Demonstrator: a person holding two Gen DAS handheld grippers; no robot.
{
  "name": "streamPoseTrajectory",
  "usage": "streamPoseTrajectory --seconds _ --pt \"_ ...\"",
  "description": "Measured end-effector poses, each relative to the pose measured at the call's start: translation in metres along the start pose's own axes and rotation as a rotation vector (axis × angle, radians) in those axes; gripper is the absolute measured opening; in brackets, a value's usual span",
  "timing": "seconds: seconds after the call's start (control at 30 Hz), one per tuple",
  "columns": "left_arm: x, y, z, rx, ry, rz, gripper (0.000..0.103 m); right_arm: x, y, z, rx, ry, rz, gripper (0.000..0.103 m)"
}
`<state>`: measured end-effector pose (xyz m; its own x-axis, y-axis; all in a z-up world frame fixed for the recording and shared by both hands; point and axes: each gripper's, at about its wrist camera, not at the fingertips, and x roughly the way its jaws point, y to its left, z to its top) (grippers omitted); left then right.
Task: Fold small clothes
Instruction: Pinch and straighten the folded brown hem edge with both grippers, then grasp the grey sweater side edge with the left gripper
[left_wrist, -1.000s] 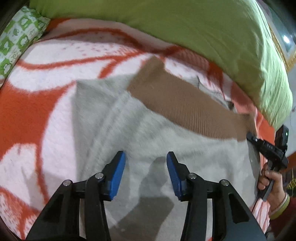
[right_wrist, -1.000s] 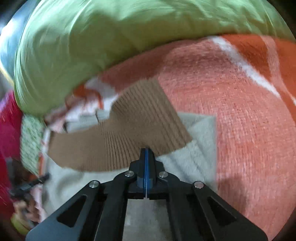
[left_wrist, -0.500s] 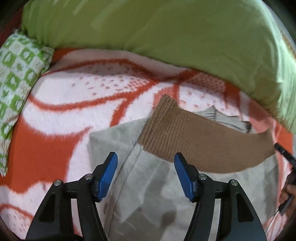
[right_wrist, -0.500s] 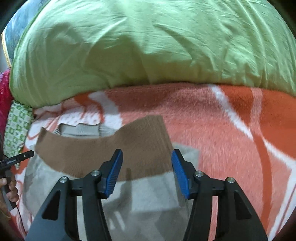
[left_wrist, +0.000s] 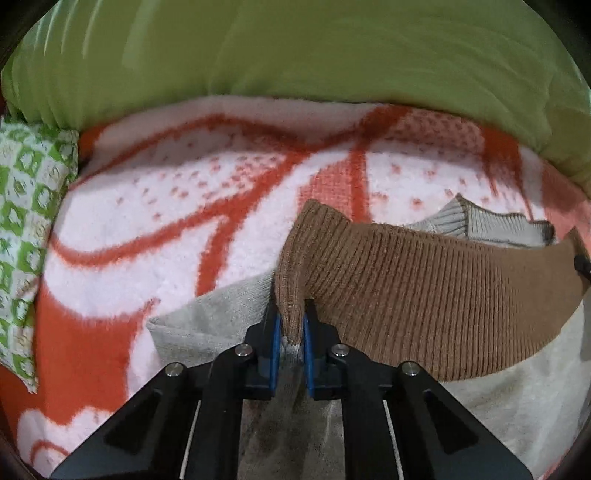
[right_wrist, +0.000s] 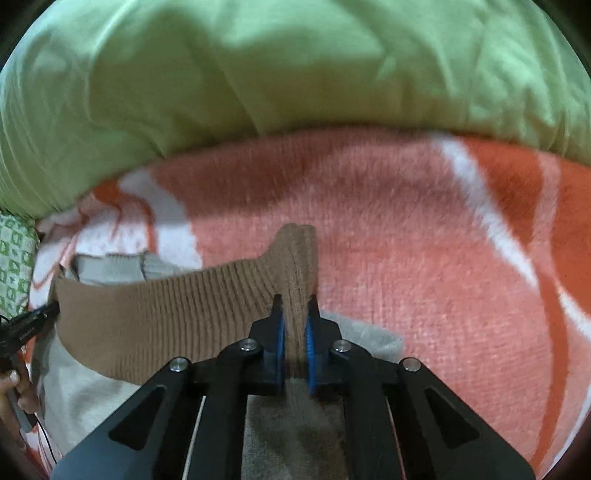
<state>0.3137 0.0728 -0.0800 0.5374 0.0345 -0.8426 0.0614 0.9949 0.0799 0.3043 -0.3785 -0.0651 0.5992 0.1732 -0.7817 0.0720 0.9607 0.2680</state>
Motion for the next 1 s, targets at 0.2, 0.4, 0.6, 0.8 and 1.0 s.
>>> streamPoseTrajectory --seconds 0.2,0.4,0.6,0.8,1.0 --pt "-0.035 0.024 -0.02 -0.089 0.011 -0.07 0.032 -0.05 -0.001 -0.013 0.044 -0.083 0.032 0.037" --pt "-0.088 0.052 -0.098 -0.243 0.036 -0.172 0.044 -0.095 0.024 -0.066 0.035 -0.079 0.219 0.039" --pt "-0.126 0.076 -0.196 -0.468 0.1 -0.241 0.078 -0.098 0.059 -0.129 0.03 0.027 0.347 0.046" --pt "-0.125 0.086 -0.239 -0.594 0.154 -0.325 0.078 -0.085 0.039 -0.167 0.035 0.114 0.218 0.046" --pt "-0.096 0.09 -0.246 -0.706 0.186 -0.335 0.078 -0.098 -0.007 -0.173 0.173 0.104 0.147 0.035"
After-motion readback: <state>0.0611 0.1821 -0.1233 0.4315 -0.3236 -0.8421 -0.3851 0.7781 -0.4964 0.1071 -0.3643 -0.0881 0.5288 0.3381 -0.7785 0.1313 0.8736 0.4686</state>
